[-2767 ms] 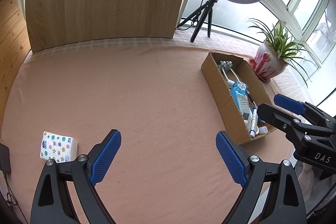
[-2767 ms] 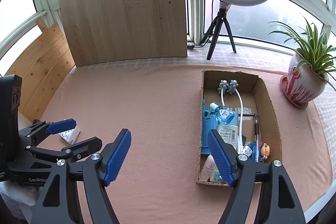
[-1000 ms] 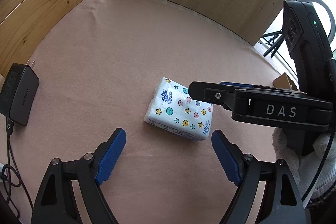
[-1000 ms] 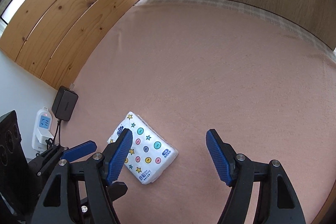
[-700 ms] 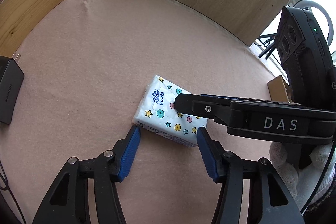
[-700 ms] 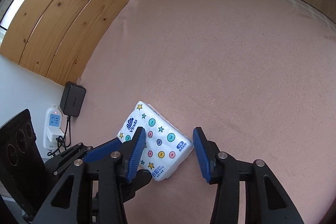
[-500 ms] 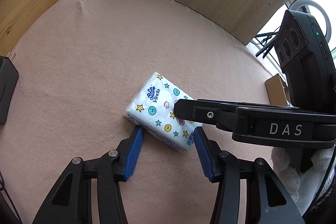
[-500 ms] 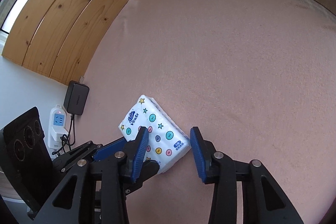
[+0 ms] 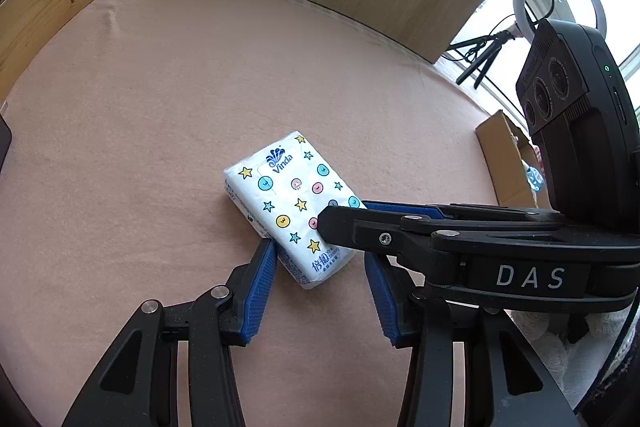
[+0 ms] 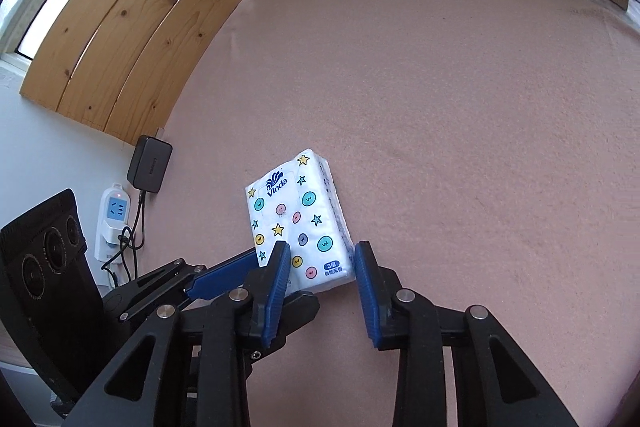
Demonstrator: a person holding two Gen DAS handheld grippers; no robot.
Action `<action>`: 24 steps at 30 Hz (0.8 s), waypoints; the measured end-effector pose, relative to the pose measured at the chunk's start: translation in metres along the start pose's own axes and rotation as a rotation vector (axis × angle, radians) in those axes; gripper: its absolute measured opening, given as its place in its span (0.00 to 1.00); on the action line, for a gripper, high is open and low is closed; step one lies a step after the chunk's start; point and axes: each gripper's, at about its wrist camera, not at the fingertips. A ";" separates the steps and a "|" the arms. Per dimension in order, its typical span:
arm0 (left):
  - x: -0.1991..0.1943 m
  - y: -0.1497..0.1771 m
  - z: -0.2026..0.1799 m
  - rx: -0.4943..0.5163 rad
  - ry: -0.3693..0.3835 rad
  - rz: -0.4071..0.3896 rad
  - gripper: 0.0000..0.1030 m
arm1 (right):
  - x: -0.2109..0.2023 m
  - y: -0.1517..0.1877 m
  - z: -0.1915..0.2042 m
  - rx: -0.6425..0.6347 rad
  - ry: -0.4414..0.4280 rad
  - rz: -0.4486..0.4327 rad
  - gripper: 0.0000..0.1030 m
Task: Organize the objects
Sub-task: 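Close the right tool on the tissue pack and lift it, then carry the tissue pack with the right tool into the box and open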
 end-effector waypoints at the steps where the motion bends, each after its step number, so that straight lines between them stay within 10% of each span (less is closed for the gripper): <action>1: 0.002 0.004 -0.006 0.008 0.009 0.007 0.47 | -0.004 0.005 -0.004 0.008 0.008 -0.005 0.29; 24: 0.031 0.004 -0.239 0.338 0.185 -0.004 0.47 | -0.184 0.088 -0.122 0.215 0.132 -0.331 0.30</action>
Point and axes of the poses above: each gripper's, at about its wrist camera, not at the fingertips, and x roughly the way its jaws point, z to its left, y to its underside, and after that the axes turned 1 degree about -x, right-handed
